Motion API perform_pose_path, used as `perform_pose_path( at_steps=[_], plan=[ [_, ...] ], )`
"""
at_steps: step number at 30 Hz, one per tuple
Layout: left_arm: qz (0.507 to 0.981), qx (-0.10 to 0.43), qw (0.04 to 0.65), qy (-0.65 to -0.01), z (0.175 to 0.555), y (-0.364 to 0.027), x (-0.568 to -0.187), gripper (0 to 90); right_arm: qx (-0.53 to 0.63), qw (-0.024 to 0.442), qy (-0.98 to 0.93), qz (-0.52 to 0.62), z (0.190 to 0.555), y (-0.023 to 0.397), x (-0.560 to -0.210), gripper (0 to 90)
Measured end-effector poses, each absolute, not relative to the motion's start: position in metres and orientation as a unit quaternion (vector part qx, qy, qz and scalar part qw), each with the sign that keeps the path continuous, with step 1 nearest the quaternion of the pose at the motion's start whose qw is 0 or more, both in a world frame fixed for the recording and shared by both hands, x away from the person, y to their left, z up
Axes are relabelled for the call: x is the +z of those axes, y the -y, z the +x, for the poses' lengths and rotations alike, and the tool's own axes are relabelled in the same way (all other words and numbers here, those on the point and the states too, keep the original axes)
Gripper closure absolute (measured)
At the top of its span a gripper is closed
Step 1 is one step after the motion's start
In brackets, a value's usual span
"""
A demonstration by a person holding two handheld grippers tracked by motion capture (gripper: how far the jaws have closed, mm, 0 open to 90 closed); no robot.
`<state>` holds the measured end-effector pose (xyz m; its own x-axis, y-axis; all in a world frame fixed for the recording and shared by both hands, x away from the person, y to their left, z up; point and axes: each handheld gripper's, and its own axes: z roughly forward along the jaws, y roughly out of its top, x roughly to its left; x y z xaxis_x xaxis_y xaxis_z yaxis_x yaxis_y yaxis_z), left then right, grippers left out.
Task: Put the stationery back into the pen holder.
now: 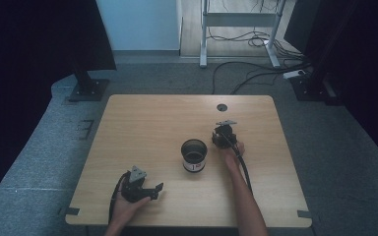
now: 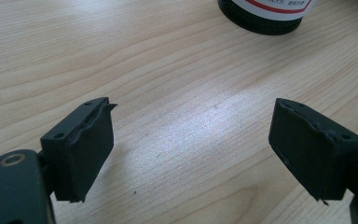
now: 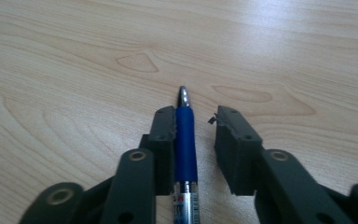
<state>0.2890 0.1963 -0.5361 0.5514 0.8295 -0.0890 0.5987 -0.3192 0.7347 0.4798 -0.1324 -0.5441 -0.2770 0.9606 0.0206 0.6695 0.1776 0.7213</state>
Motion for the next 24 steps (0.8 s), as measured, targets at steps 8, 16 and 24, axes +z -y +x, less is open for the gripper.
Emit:
perform_pose_path(
  at_steps=[8,16,24],
  plan=[
    [0.801,0.15,0.365,-0.451,0.29,-0.196,-0.538,14.5,0.332,0.215,-0.72,0.57,0.48,0.141,-0.543,79.2],
    [0.796,0.141,0.375,-0.454,0.291,-0.198,-0.537,14.7,0.388,0.243,-0.698,0.551,0.464,0.147,-0.51,79.3],
    [0.795,0.14,0.377,-0.454,0.291,-0.198,-0.537,14.8,0.444,0.267,-0.677,0.524,0.438,0.151,-0.478,79.2]
  ],
)
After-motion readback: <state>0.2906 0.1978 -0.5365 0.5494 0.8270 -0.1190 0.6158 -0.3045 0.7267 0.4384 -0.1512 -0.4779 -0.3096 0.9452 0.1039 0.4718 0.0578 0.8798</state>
